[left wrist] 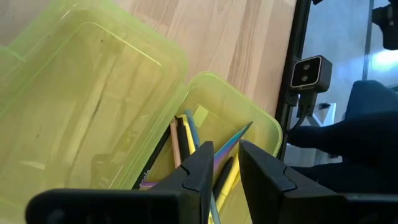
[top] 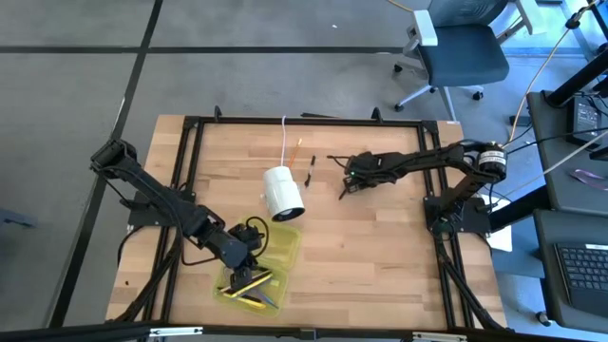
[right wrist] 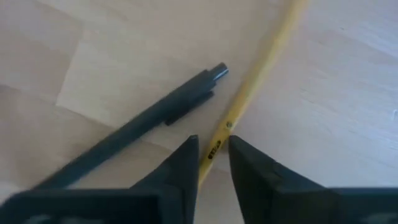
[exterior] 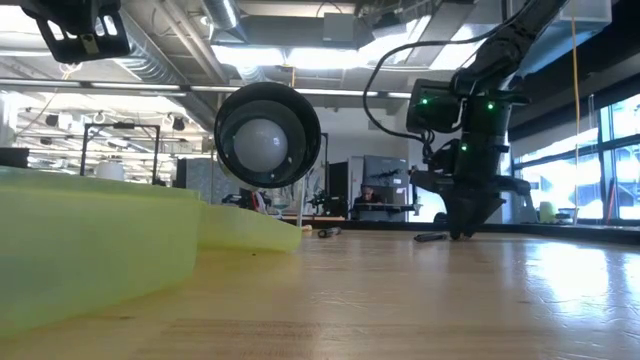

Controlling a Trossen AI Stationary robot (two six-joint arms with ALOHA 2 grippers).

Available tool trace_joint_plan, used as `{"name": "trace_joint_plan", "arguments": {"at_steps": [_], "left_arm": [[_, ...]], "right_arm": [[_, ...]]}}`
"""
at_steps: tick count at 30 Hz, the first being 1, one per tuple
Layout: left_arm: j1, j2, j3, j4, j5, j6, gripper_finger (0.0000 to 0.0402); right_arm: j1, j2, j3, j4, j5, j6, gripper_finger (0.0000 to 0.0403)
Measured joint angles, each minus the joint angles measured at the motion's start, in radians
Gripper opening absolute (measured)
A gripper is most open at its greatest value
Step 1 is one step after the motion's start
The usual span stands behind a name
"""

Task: Pick & place school supplies into a supply box
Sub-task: Put the yellow pencil into the supply box

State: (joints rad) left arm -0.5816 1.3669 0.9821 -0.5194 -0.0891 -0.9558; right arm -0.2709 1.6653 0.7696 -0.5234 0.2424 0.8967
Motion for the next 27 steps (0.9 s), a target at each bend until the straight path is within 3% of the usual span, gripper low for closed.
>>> {"name": "trace_joint_plan", "arguments": {"at_steps": [9, 18, 27], "left_arm": [[0.0, 0.0, 0.0, 0.002, -0.026, -0.029, 0.007], [0.001, 0.0, 0.0, 0.073, -0.051, -0.028, 0.0071], [0.0, 0.0, 0.0, 0.103, -0.052, -0.029, 0.0071]], "right_arm": [[0.116, 0.0, 0.0, -0.057, 0.024, -0.008, 0.0018], [0.294, 0.0, -0.003, -0.122, 0.039, -0.096, 0.0039], [0.509, 0.002, -0.009, -0.094, 0.076, -0.198, 0.0025]]}}
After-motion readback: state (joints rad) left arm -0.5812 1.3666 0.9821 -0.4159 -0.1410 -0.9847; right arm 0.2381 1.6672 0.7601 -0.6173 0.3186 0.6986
